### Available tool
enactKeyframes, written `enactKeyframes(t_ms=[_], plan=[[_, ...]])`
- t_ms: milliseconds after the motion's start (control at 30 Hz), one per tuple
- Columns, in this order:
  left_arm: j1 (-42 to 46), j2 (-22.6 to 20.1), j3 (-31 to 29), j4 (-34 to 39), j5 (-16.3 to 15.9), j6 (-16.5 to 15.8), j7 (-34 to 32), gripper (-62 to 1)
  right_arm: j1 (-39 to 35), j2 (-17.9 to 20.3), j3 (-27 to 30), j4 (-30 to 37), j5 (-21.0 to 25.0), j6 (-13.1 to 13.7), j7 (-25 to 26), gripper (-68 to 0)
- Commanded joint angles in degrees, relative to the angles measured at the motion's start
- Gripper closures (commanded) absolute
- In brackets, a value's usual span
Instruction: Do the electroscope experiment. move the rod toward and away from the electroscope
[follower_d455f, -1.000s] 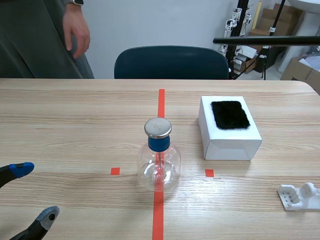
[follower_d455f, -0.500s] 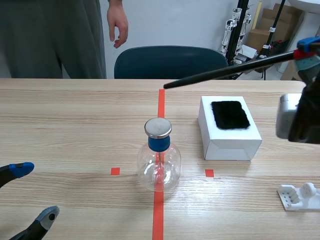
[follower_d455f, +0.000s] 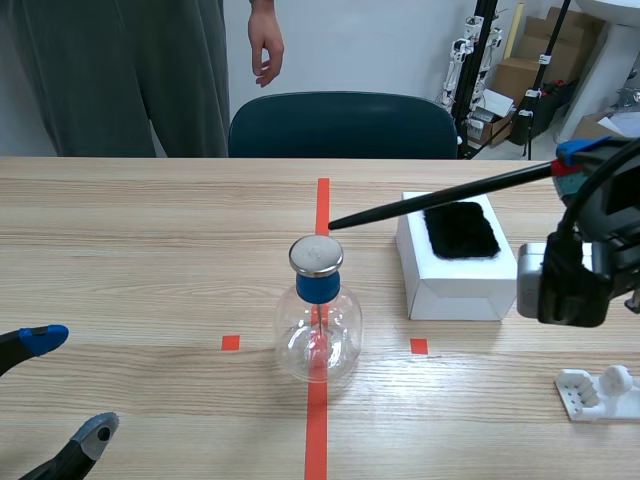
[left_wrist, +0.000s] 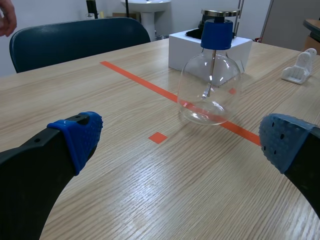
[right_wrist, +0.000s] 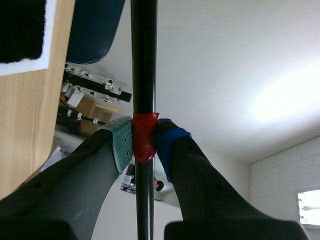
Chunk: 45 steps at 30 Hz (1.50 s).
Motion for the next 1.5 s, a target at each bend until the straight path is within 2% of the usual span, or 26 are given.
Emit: enactKeyframes(t_ms=[0, 667, 800, 1000, 1300, 1367, 1467], plan=[[-0.2, -0.3, -0.1, 0.7, -0.6, -0.2, -1.0, -62.3, 1.1, -0.1, 0.6, 0.5, -0.3, -0.8, -0.8, -7.7], [-0.2, -0.3, -0.1, 0.7, -0.6, -0.2, -1.0, -62.3, 1.0, -0.3, 0.3, 0.4, -0.5, -0.8, 0.7, -7.7], [-0.2, -0.3, -0.1, 0.7, -0.6, -0.2, -1.0, -62.3, 0.6, -0.3, 1.3, 1.4, 2.8, -0.8, 0.7, -7.7], [-0.2, -0.3, -0.1, 0.7, -0.6, -0.2, -1.0, -62.3, -4.2, -0.3, 6.6, 5.4, 10.1, -0.8, 2.1, -7.7], [-0.2, -0.3, -0.1, 0.7, -0.6, -0.2, -0.9, -62.3, -17.3, -0.3, 15.9, 15.2, 27.6, -0.8, 3.8, -7.7], [-0.2, -0.3, -0.1, 0.7, -0.6, -0.2, -0.9, -62.3, -20.9, -0.3, 17.1, 17.0, 30.6, -0.9, 5.0, -7.7], [-0.2, -0.3, -0.1, 0.7, -0.6, -0.2, -0.9, -62.3, -26.1, -0.4, 17.4, 19.2, 32.0, -0.9, 6.2, -7.7]])
